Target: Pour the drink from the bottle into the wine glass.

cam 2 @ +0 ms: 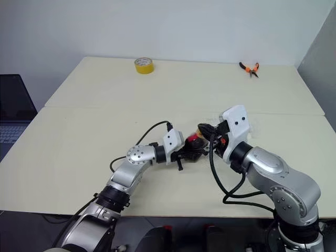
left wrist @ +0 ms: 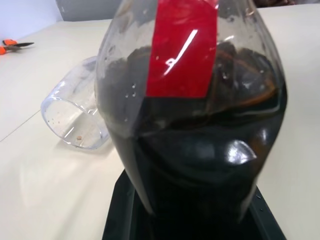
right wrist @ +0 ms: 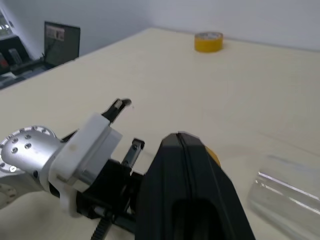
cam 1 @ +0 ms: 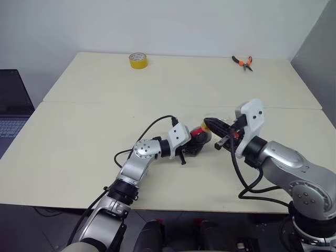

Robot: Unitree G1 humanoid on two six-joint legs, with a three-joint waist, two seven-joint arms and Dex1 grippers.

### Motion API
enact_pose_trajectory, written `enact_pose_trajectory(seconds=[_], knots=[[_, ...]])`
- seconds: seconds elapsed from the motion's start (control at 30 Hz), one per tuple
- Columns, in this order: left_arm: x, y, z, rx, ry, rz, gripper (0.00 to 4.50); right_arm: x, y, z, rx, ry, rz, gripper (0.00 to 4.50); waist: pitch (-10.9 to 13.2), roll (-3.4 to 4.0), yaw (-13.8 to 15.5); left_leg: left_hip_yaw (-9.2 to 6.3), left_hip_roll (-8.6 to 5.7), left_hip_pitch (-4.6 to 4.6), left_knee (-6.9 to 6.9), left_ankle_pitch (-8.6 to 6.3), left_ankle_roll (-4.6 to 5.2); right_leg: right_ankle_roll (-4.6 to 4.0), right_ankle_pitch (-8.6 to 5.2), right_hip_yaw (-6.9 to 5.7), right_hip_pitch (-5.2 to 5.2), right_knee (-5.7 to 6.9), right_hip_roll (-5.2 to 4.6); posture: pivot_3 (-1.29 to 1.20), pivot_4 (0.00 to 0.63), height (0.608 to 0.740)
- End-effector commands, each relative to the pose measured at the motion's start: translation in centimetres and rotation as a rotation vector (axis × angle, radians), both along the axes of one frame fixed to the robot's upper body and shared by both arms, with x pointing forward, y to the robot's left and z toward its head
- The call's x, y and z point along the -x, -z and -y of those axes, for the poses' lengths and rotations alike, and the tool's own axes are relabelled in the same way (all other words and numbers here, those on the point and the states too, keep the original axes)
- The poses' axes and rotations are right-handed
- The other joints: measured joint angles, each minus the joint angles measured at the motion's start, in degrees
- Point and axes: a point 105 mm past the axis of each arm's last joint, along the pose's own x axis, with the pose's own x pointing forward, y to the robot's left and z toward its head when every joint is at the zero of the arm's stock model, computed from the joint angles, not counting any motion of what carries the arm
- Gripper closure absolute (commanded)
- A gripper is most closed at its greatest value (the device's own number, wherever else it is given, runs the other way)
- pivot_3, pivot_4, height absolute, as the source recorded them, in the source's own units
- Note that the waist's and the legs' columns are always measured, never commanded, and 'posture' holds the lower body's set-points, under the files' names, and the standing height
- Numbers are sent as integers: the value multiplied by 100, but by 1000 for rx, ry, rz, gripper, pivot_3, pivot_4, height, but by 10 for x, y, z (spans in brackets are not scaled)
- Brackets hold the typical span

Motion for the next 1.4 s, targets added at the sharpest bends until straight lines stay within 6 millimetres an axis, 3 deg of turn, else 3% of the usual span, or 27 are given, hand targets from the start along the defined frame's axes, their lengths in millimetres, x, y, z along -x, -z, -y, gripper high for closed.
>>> enact_pose_trajectory(seconds=[0.03,0.17,0.23,0.33,0.53,1.0,1.1,1.23,1.4], knots=[[-1,-24,4,46,14,88,3860,2,0,-1,18,-14,20,4500,0,0,0,0,0,0,0,0,0,0,0,0,0,0,0,0,150,740],[-1,-23,4,47,12,87,3862,2,-8,1,-34,0,53,4500,0,0,0,-1,0,0,0,0,0,0,0,0,0,1,0,0,150,740],[-1,-23,3,46,11,86,3862,2,-7,2,-38,-3,48,4132,0,0,0,0,0,-1,0,0,0,0,0,0,0,0,0,0,150,740],[-1,-23,3,47,7,87,3863,5,-6,0,-74,-21,10,3265,0,0,0,0,0,-1,0,0,0,0,0,0,0,0,0,0,150,740],[-1,-22,4,48,8,86,3863,2,-2,1,-42,-1,-3,1127,0,0,0,0,0,-1,0,0,0,0,0,0,0,0,0,0,150,740],[0,-22,4,49,8,85,3863,-6,0,8,-38,46,-8,1122,0,0,0,0,0,-1,0,0,0,0,0,0,-1,0,0,0,150,740],[-1,-22,3,49,6,86,3863,-7,0,9,-37,50,-8,1732,0,0,0,0,0,-1,0,0,0,0,0,1,-1,0,0,0,150,740],[0,-22,3,49,5,85,3868,-7,-1,9,-45,41,-2,3159,0,0,1,0,0,-1,0,0,0,0,0,0,-1,0,0,0,150,740],[0,-22,3,49,2,82,3869,-8,-1,10,-45,29,2,3259,0,0,0,0,0,-1,-1,0,0,0,0,0,-1,-1,0,0,150,740]])
